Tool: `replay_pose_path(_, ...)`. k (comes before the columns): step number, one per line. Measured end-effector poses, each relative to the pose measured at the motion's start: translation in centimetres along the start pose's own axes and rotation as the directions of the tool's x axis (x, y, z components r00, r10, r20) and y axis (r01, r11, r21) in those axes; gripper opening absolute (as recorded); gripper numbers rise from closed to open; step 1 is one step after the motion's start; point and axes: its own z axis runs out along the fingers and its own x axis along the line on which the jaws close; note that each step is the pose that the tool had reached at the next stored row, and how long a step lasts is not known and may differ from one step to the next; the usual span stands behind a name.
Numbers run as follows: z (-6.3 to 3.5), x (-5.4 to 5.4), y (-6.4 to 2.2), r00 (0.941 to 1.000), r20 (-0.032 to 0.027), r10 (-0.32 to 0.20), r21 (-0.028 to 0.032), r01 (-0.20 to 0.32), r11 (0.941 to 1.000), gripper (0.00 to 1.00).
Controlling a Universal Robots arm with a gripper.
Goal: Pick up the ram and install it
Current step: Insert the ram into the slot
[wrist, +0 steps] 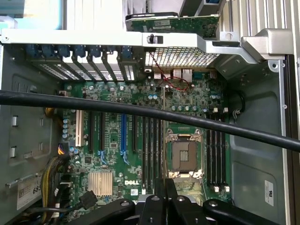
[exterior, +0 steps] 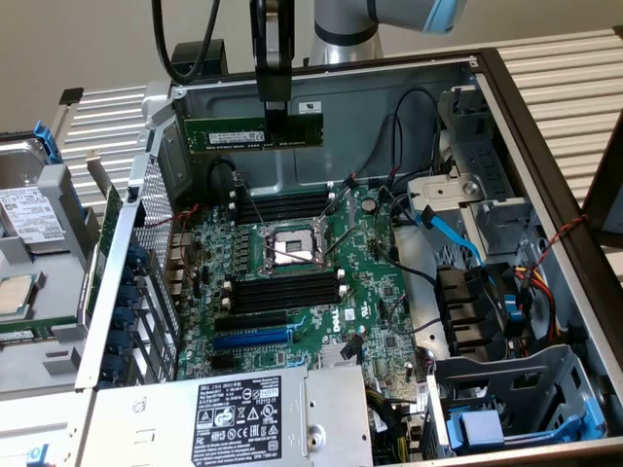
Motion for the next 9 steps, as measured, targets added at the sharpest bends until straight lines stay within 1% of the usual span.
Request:
replay_pose_path(2,0.01,-0.10,0.00,1.0000,-0.0005,0.000,0.0001,0.000,1.0000,0.12)
replay_pose_path(6,0.11,-0.74,0.02,1.0000,-0.0036,0.000,0.0003,0.000,1.0000,0.12)
replay_pose_path(9,0.35,-0.94,0.01,1.0000,-0.0036,0.000,0.0017,0.000,1.0000,0.12)
